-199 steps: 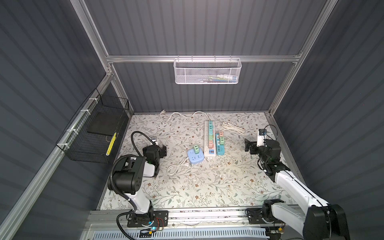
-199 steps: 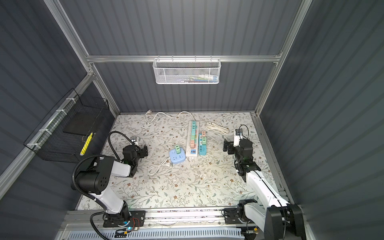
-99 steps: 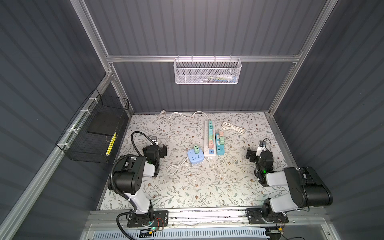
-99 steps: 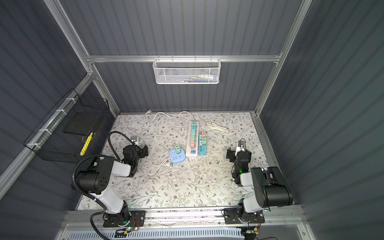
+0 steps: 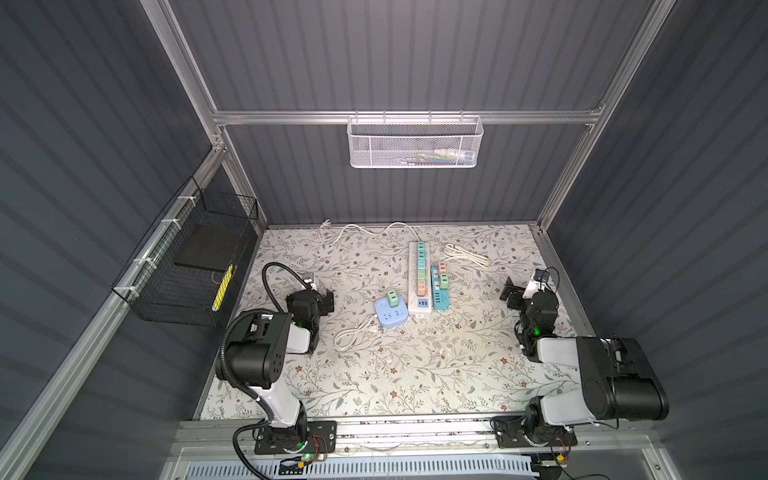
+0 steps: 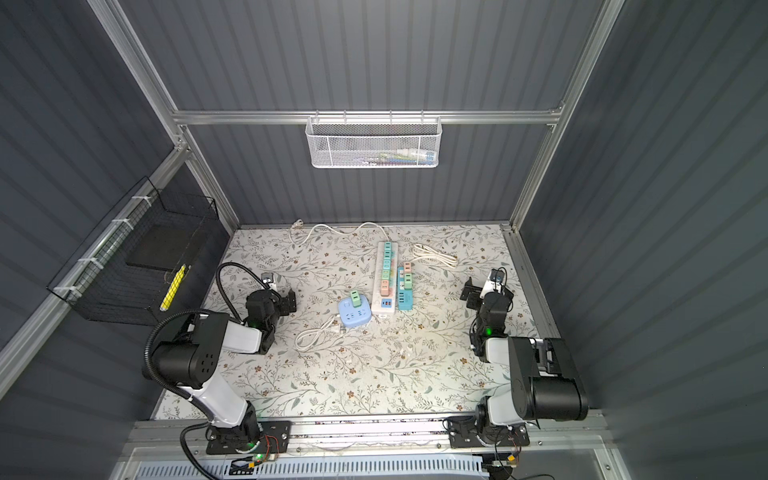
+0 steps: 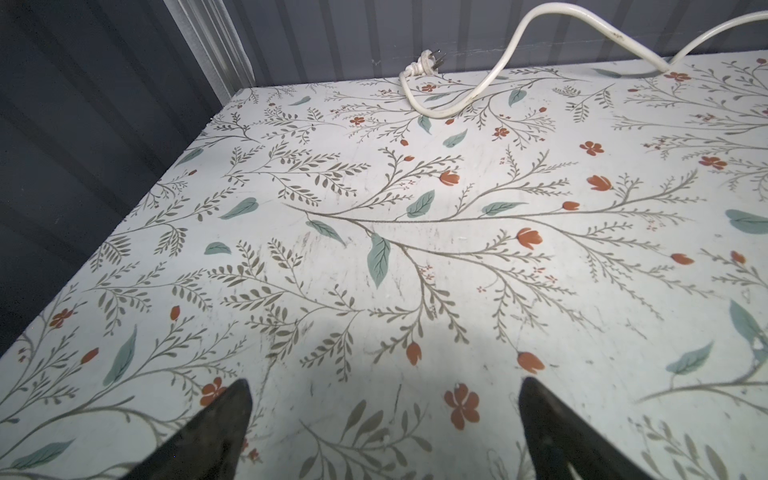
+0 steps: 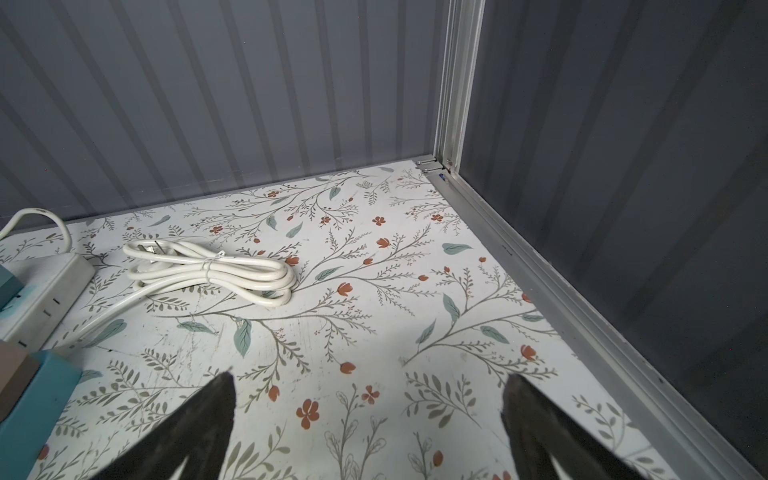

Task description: Insert the plug

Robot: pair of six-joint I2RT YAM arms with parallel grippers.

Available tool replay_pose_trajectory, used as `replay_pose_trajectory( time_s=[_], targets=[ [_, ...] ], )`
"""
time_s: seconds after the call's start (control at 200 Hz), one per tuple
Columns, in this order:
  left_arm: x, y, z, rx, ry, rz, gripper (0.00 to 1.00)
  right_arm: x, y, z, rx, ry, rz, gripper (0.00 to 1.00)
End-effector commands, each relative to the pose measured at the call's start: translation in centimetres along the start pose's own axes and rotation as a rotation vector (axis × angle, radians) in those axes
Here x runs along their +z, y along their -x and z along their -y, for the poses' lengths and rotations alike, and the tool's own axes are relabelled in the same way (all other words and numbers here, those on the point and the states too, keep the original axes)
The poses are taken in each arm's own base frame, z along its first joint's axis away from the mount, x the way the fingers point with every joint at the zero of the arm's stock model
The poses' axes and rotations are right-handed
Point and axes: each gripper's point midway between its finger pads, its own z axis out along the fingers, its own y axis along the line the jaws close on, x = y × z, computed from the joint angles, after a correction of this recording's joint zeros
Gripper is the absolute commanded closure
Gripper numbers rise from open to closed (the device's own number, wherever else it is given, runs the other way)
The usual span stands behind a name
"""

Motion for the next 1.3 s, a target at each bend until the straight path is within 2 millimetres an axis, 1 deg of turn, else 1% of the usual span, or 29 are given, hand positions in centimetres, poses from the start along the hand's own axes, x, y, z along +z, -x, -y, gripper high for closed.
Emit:
replay_pose_trajectory(
  time_s=[0.0,1.296],
  targets=[
    [0.26,0.50,0.06,-0.014,-0.007,0.012,0.00,-0.13,-0.60,-0.06,0.006,0.007,-0.014,0.01],
    [0.24,0.56,0.00,-0.015,-0.003,0.015,0.00,-0.12,-0.58,-0.22,-0.004,0.002,-0.014,0.01]
  ],
)
